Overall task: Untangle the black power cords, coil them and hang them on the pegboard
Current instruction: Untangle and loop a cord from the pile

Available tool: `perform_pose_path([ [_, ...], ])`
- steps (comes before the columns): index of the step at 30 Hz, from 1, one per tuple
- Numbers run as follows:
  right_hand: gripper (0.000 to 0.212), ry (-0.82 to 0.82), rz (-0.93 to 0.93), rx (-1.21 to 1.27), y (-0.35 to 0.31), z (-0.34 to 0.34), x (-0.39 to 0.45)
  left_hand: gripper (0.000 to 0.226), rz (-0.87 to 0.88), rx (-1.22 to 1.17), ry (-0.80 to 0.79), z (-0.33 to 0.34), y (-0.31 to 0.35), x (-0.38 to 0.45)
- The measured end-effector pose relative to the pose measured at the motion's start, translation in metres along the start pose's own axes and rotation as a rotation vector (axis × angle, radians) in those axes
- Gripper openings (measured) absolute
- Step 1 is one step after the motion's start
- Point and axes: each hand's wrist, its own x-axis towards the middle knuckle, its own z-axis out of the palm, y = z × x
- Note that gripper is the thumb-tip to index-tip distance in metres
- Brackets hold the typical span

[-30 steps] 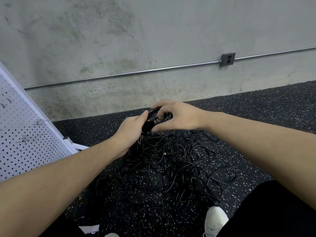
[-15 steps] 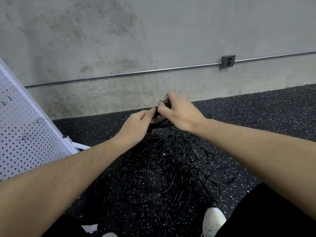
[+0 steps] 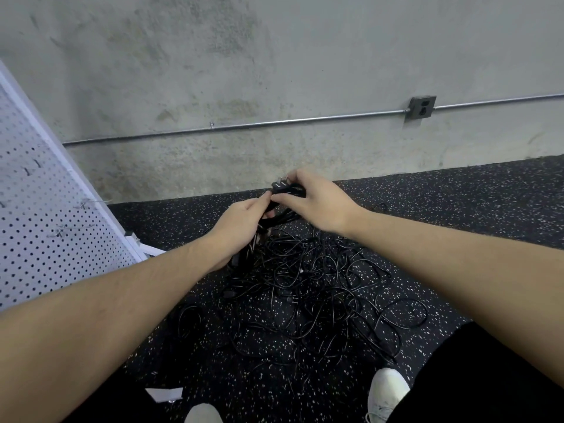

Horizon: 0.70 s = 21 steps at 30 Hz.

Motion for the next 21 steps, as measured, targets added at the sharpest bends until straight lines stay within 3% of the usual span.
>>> perform_pose_path([
  [3, 0.024, 0.043, 0.048, 0.063, -0.004, 0.010, 0.008, 0.051, 0.044, 0.126, 0.019, -0.008, -0.005, 0.000],
  [6, 0.026, 0.072, 0.208, 0.285, -0.011, 0.024, 0.024, 0.054, 0.075, 0.198, 0.095, -0.018, -0.011, 0.003],
  [9, 0.018, -0.006, 0.332, 0.541, -0.016, 0.039, 0.036, 0.051, 0.005, -0.014, 0.085, -0.027, -0.021, 0.002],
  [12, 0.021, -0.148, 0.329, 0.650, -0.008, 0.051, 0.039, 0.047, -0.179, -0.259, -0.048, -0.046, -0.041, 0.001],
  [16, 0.024, -0.247, 0.307, 0.524, -0.002, 0.070, 0.047, 0.033, -0.222, -0.225, -0.260, -0.071, -0.064, -0.001],
  [21, 0.034, -0.345, 0.352, 0.341, -0.003, 0.113, 0.060, 0.021, -0.310, -0.139, -0.224, -0.085, -0.097, 0.001],
])
